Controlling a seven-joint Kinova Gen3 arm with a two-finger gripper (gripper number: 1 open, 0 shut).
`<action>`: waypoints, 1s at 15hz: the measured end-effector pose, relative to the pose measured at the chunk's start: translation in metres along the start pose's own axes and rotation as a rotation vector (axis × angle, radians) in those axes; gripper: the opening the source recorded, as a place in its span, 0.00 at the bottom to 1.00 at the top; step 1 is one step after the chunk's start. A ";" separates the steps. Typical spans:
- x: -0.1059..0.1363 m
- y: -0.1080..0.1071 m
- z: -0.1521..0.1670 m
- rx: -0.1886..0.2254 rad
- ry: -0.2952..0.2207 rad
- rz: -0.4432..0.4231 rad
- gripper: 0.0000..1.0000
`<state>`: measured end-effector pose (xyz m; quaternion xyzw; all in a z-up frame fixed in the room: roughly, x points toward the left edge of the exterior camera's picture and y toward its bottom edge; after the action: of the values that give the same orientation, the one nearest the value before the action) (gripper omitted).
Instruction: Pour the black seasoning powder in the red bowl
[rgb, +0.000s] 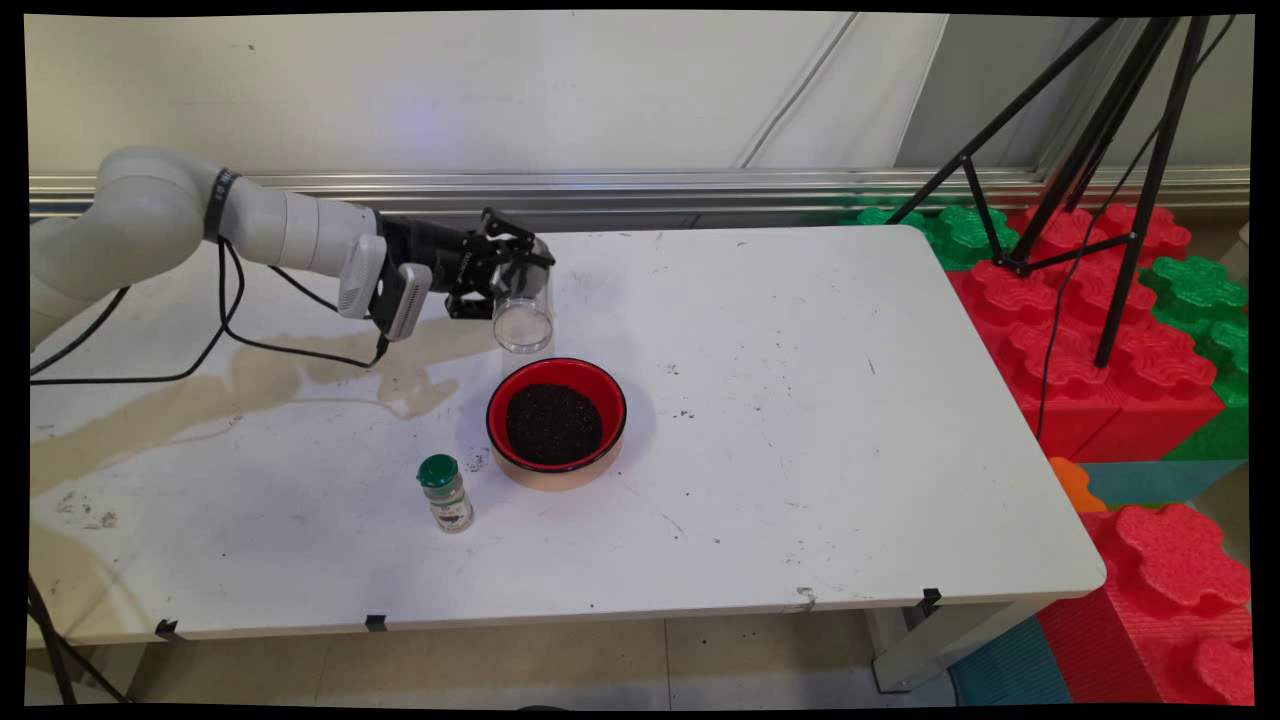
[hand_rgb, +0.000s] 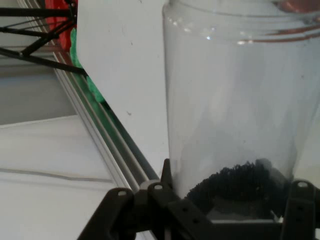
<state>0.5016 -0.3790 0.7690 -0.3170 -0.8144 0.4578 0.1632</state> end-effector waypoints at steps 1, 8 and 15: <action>0.000 -0.003 -0.001 0.003 -0.002 0.017 0.00; 0.004 -0.022 -0.004 0.031 -0.017 0.136 0.00; 0.009 -0.041 -0.004 0.072 -0.039 0.279 0.00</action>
<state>0.4818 -0.3859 0.8052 -0.4121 -0.7487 0.5109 0.0934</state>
